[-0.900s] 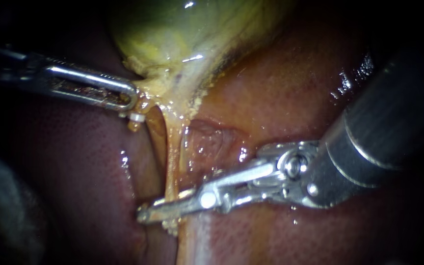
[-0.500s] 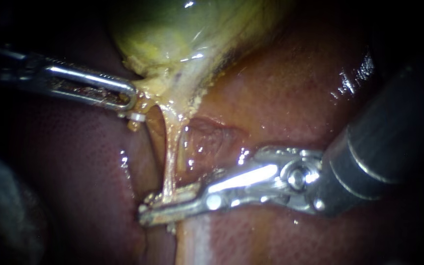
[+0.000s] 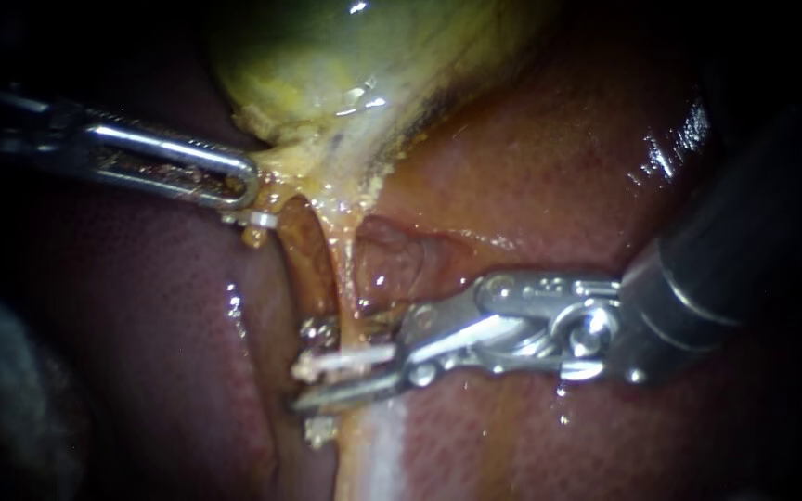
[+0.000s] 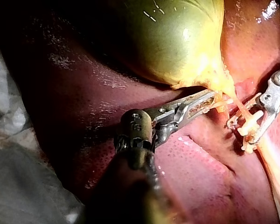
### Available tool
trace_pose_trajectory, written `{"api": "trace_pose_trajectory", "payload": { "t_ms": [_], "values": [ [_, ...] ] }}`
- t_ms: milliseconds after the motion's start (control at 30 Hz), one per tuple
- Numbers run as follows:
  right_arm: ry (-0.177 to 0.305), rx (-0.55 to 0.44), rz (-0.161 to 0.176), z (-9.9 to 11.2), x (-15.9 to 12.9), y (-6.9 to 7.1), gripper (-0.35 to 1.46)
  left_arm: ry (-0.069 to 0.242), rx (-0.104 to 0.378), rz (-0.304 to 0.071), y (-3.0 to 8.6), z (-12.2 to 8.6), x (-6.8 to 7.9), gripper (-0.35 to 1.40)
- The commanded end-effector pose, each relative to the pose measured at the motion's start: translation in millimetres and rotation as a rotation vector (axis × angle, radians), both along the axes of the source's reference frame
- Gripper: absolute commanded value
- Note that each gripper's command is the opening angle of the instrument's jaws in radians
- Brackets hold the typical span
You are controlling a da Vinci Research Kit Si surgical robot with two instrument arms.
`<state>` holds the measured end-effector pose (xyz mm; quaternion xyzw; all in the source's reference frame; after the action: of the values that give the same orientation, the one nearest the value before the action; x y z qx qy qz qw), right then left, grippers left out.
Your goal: Going back first clip right tube
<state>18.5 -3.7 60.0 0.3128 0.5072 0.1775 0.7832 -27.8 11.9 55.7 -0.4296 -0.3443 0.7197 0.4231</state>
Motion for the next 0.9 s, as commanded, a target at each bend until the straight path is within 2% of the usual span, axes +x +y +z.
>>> {"api": "trace_pose_trajectory", "payload": {
  "t_ms": [33, 200, 367, 567, 900],
  "values": [
    [0.005, -0.021, 0.0, -0.1, -0.5, 0.1, 0.49, 0.0, 0.0, 0.0, 0.0, 0.0, 0.0, -0.35],
    [0.031, -0.108, 0.0, -1.4, -2.7, 0.8, 0.5, 0.0, 0.0, 0.0, 0.0, 0.0, 0.1, -0.35],
    [0.043, -0.182, 0.02, -3.9, -6.1, 2.5, 0.5, 0.0, 0.0, 0.001, 0.0, 0.0, 0.1, -0.35],
    [0.055, -0.253, 0.029, -6.0, -9.6, 4.0, 0.5, 0.002, 0.0, 0.003, -0.1, 0.0, 0.2, -0.35],
    [0.073, -0.298, 0.014, -6.7, -12.4, 4.3, 0.5, 0.002, 0.0, 0.003, -0.1, 0.0, 0.3, -0.35]
  ]
}}
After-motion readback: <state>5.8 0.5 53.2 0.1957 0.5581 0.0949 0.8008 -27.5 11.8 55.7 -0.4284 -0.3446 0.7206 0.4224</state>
